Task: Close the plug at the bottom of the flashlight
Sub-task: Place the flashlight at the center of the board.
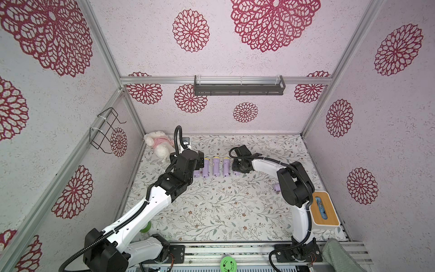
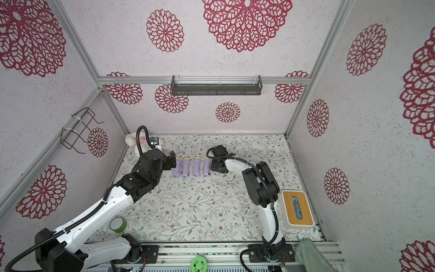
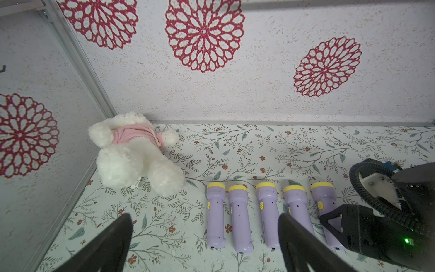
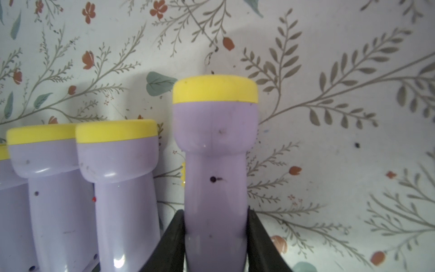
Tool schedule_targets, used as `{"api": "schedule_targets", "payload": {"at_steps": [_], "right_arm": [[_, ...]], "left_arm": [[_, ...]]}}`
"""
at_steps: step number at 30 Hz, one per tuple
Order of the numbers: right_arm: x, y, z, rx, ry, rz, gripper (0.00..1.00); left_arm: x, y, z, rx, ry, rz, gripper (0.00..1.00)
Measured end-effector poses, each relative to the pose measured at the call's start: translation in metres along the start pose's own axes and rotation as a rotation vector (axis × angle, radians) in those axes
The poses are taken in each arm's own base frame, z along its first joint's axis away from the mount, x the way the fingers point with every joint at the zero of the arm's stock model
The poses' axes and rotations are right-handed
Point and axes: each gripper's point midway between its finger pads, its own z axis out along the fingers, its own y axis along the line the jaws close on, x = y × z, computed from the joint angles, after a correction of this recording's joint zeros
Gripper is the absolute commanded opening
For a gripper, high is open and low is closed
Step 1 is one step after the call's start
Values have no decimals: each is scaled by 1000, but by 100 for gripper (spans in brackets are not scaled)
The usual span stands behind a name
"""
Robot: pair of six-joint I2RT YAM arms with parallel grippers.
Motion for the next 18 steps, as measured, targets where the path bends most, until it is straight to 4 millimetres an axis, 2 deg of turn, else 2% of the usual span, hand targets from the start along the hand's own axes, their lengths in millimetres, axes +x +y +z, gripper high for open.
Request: {"api": "schedule_targets", "payload": {"at_steps": [10, 18], "right_arm": [[3, -3, 0, 9, 12, -8, 64], [4, -4, -6, 21, 16, -11, 80]], "left_arm": [[-5, 0, -1, 2, -9, -1, 97], [-5, 0, -1, 2, -8, 1, 97]]}}
